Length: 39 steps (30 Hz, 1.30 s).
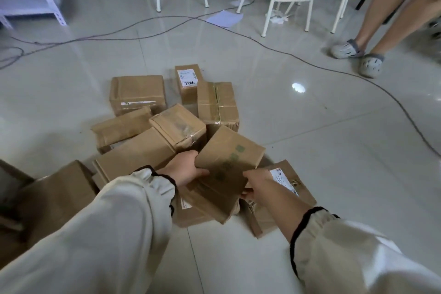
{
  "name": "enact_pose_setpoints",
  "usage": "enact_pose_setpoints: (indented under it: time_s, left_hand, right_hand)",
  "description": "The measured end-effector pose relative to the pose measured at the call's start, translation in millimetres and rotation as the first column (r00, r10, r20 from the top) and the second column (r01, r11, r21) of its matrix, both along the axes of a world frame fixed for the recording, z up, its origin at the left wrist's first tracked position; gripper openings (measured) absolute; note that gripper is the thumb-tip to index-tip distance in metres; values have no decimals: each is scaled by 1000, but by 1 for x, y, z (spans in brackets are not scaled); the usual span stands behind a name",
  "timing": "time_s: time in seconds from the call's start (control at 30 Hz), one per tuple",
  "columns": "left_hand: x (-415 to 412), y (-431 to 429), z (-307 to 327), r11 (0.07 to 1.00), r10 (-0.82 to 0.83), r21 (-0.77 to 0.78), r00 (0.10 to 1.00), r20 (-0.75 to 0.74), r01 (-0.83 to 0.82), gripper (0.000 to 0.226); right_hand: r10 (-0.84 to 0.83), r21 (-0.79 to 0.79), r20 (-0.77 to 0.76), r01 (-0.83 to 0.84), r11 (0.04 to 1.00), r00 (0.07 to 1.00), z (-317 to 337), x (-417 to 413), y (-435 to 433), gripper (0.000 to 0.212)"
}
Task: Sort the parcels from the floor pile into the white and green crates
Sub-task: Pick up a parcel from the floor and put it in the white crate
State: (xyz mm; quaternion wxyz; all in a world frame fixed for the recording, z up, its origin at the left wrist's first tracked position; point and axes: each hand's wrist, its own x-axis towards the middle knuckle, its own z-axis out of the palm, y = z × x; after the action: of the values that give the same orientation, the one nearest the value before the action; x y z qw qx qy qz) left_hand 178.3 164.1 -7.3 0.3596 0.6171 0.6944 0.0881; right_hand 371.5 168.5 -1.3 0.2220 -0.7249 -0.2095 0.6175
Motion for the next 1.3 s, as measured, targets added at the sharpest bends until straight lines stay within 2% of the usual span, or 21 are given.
enact_pose_setpoints:
  time_s: [0.03, 0.1, 0.17, 0.2, 0.23, 0.27, 0.3, 0.33, 0.37, 0.43, 0.5, 0.57, 0.73, 0.8, 0.83, 0.9, 0.93, 1.0, 1.07, 1.17, 1.3]
  left_hand:
    - [1, 1, 2, 1000, 3, 14, 1000, 14, -4, 35]
    - [5, 1, 9, 997, 25, 65, 997, 70, -30, 32]
    - [11, 0, 19, 982, 143, 86, 964, 223, -165, 24]
    - [13, 0, 23, 958, 249, 45, 898, 362, -284, 17]
    - [15, 1, 26, 915, 365, -42, 779, 510, -401, 13]
    - [17, 0, 30, 863, 457, -141, 632, 625, -485, 15]
    - [19, 0, 33, 818, 520, -233, 502, 691, -526, 23]
    - [21, -1, 35, 783, 564, -308, 409, 718, -540, 37]
    - [21, -1, 33, 756, 601, -369, 349, 719, -541, 50]
    - [24, -3, 28, 732, 643, -453, 297, 706, -509, 66]
    - [27, -8, 21, 714, 681, -510, 306, 665, -480, 75]
    - [29, -13, 15, 727, 680, -521, 364, 636, -447, 81]
    - [27, -19, 16, 805, 591, -464, 430, 683, -370, 54]
    - [25, -19, 14, 808, 586, -466, 415, 696, -360, 52]
    - [23, -19, 12, 797, 601, -481, 392, 697, -366, 51]
    - [26, -23, 8, 771, 631, -500, 366, 684, -393, 43]
    - [29, -27, 5, 772, 630, -486, 393, 670, -410, 40]
    - [37, -36, -3, 802, 596, -430, 510, 620, -414, 40]
    - [42, -44, -12, 815, 579, -397, 573, 581, -422, 40]
    - [41, -49, -20, 801, 598, -419, 533, 598, -428, 38]
    - [40, -51, -25, 803, 594, -406, 523, 611, -437, 32]
  right_hand:
    - [13, 10, 19, -13, 1000, 1000, 3, 1, 3, 9]
    - [24, 87, 67, -30, 996, 997, 8, 6, 11, 19]
    - [-15, 186, 38, 7, 983, 999, 12, 14, 17, 25]
    - [-60, 225, -27, 64, 972, 998, 18, 18, 17, 22]
    - [-111, 243, -126, 139, 960, 986, 22, 23, 18, 15]
    - [-176, 248, -230, 233, 940, 957, 26, 27, 17, 18]
    - [-235, 241, -315, 316, 918, 920, 27, 32, 17, 28]
    - [-291, 229, -357, 385, 894, 888, 28, 37, 17, 35]
    - [-317, 211, -383, 417, 884, 867, 29, 41, 16, 38]
    - [-266, 191, -362, 350, 917, 894, 31, 47, 9, 39]
    - [-158, 193, -297, 221, 956, 942, 29, 50, 1, 31]
    - [-105, 191, -267, 159, 969, 958, 28, 52, -8, 26]
    - [-143, 205, -343, 223, 953, 928, 21, 67, -8, 35]
    - [-175, 173, -393, 260, 950, 903, 17, 71, -5, 27]
    - [-172, 179, -372, 253, 951, 912, 15, 71, -4, 20]
    - [-137, 180, -252, 185, 966, 958, 6, 71, -4, 34]
    - [-95, 171, -185, 127, 977, 978, 1, 70, -6, 38]
    - [41, 132, -68, -32, 991, 997, -10, 67, -16, 37]
    - [110, 132, -28, -105, 986, 994, -26, 65, -23, 32]
    - [141, 174, -15, -137, 975, 990, -36, 66, -26, 33]
    - [186, 198, 33, -189, 962, 982, -36, 65, -24, 35]
